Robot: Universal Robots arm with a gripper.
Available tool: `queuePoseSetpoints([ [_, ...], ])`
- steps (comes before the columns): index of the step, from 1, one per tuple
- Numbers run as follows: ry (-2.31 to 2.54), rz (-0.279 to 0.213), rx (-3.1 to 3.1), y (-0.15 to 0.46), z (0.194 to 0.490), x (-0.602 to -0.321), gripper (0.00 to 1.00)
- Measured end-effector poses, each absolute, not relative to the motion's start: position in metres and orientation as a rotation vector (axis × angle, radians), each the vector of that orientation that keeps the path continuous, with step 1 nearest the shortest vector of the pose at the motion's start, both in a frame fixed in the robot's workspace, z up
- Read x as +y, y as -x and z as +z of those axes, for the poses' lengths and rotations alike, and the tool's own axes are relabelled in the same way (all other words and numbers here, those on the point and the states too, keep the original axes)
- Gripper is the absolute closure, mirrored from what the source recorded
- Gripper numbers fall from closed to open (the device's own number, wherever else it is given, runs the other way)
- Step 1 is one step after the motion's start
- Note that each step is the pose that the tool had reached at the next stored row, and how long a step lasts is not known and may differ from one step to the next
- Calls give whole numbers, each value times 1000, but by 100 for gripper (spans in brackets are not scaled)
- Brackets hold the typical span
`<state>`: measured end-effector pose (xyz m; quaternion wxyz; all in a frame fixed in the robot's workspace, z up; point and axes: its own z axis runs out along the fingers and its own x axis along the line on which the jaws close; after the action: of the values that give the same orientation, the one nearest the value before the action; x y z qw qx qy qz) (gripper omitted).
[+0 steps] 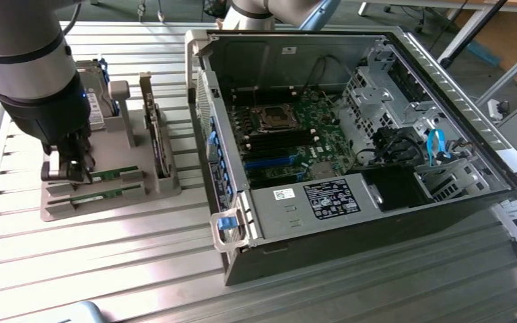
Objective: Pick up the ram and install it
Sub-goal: 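Pick up the ram and move it above insertion slot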
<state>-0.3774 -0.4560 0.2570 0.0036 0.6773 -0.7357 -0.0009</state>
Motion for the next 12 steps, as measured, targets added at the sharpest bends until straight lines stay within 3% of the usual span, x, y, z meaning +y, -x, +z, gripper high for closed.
queuePoseSetpoints([
  [12,-2128,2,-2298,377,253,-456,64],
])
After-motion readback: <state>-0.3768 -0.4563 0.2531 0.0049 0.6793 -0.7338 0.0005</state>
